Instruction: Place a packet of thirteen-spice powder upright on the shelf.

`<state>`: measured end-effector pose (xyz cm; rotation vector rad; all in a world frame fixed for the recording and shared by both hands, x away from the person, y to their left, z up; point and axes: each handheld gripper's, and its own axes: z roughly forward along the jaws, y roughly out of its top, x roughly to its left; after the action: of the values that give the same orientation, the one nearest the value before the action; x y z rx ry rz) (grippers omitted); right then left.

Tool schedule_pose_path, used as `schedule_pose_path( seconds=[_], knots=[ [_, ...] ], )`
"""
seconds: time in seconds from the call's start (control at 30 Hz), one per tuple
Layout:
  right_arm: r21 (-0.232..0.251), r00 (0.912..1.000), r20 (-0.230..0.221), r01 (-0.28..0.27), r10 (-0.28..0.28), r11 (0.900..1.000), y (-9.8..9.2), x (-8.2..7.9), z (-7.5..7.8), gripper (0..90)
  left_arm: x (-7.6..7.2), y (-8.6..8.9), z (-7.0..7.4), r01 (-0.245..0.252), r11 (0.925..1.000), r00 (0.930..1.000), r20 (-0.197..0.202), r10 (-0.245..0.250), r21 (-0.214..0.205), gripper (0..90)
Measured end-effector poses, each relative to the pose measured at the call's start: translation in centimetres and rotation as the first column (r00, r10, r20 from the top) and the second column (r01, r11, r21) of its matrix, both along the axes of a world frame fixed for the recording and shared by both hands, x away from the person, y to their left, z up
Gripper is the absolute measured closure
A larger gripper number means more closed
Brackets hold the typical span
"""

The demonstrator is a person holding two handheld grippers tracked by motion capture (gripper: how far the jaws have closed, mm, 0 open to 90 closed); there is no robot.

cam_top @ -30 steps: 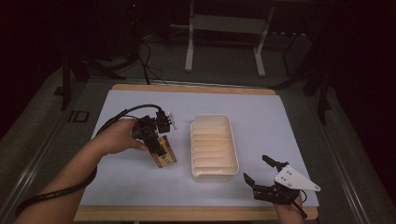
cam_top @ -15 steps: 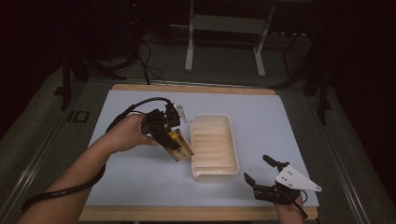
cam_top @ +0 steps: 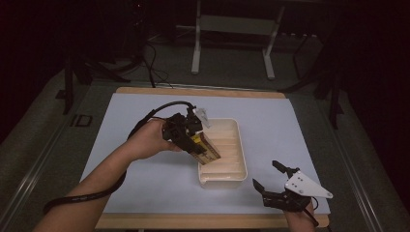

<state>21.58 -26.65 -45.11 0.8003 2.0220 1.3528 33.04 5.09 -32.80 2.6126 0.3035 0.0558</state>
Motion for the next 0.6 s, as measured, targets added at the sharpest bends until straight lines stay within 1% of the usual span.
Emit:
schedule_pose_path(
  seconds=[0.03, 0.07, 0.1, 0.13, 0.17, 0.2, 0.23, 0.27, 0.33, 0.37, 0.4, 0.43, 0.47, 0.5, 0.57, 0.6],
  knots=[
    [0.000, 1.0000, -0.001, 0.000, 0.000, 1.0000, 0.0, 0.0, 0.0, 14.4, -0.1, -0.2, -0.2, 0.007, 1.0000, 0.9999, -0.010, -0.007, 0.004, 68.6],
    [0.001, 1.0000, -0.002, -0.001, 0.001, 1.0000, 0.0, 0.0, 0.0, 14.4, -0.2, -0.5, -0.3, 0.009, 1.0000, 0.9999, 0.008, -0.009, 0.000, 68.7],
    [0.001, 1.0000, -0.002, -0.001, 0.001, 1.0000, 0.0, 0.0, 0.0, 14.4, -0.2, -0.7, -0.5, 0.016, 0.9999, 0.9999, -0.002, -0.016, 0.004, 68.6],
    [0.001, 1.0000, -0.001, -0.001, 0.001, 1.0000, 0.0, 0.0, 0.0, 14.3, -0.3, -0.9, -0.7, 0.016, 0.9999, 0.9998, 0.011, -0.016, -0.002, 68.6],
    [0.002, 1.0000, 0.000, -0.002, 0.002, 1.0000, 0.0, 0.0, 0.0, 14.3, -0.2, -1.0, -0.8, 0.017, 0.9998, 0.9998, 0.012, -0.016, -0.009, 68.7],
    [0.002, 1.0000, 0.000, -0.001, 0.001, 1.0000, 0.0, 0.0, 0.0, 14.3, -0.1, -1.2, -0.9, 0.025, 0.9996, 0.9997, 0.000, -0.025, -0.011, 68.7],
    [0.002, 1.0000, 0.001, -0.002, 0.002, 1.0000, 0.0, 0.0, 0.0, 14.3, -0.2, -1.3, -1.0, 0.030, 0.9994, 0.9994, 0.018, -0.030, -0.014, 68.7],
    [0.002, 1.0000, 0.001, -0.002, 0.002, 1.0000, 0.0, 0.0, 0.0, 14.4, -0.1, -1.5, -1.1, 0.034, 0.9993, 0.9994, 0.004, -0.034, -0.017, 68.7],
    [0.001, 1.0000, 0.000, -0.003, 0.003, 1.0000, 0.0, 0.0, 0.0, 14.4, 0.0, -1.6, -1.3, 0.043, 0.9989, 0.9991, 0.006, -0.043, -0.019, 68.7],
    [0.000, 1.0000, 0.000, -0.005, 0.005, 1.0000, 0.0, 0.0, 0.0, 14.3, 0.1, -2.0, -1.6, 0.052, 0.9985, 0.9986, -0.002, -0.052, -0.019, 68.6],
    [-0.001, 1.0000, 0.000, -0.006, 0.006, 1.0000, 0.0, 0.0, 0.0, 14.4, 0.0, -2.1, -1.8, 0.054, 0.9983, 0.9985, 0.011, -0.054, -0.023, 68.7],
    [0.000, 1.0000, -0.002, -0.006, 0.006, 1.0000, 0.0, 0.0, 0.0, 14.4, 0.2, -2.3, -2.1, 0.058, 0.9981, 0.9983, 0.010, -0.058, -0.022, 68.7],
    [-0.001, 1.0000, -0.002, -0.007, 0.007, 1.0000, 0.0, 0.0, 0.0, 14.4, 0.4, -2.4, -2.3, 0.064, 0.9977, 0.9979, 0.000, -0.064, -0.020, 68.7],
    [0.001, 1.0000, -0.003, -0.007, 0.007, 1.0000, 0.0, 0.0, 0.0, 14.4, 0.4, -2.5, -2.6, 0.066, 0.9976, 0.9978, 0.004, -0.066, -0.023, 68.7],
    [0.001, 1.0000, -0.002, -0.007, 0.007, 1.0000, 0.0, 0.0, 0.0, 14.4, 0.4, -2.5, -2.6, 0.066, 0.9976, 0.9978, 0.004, -0.066, -0.023, 68.7],
    [0.001, 1.0000, 0.000, -0.008, 0.008, 1.0000, 0.0, 0.0, 0.0, 14.4, 0.6, -2.9, -3.4, 0.075, 0.9971, 0.9972, 0.007, -0.075, -0.011, 68.6]
  ],
)
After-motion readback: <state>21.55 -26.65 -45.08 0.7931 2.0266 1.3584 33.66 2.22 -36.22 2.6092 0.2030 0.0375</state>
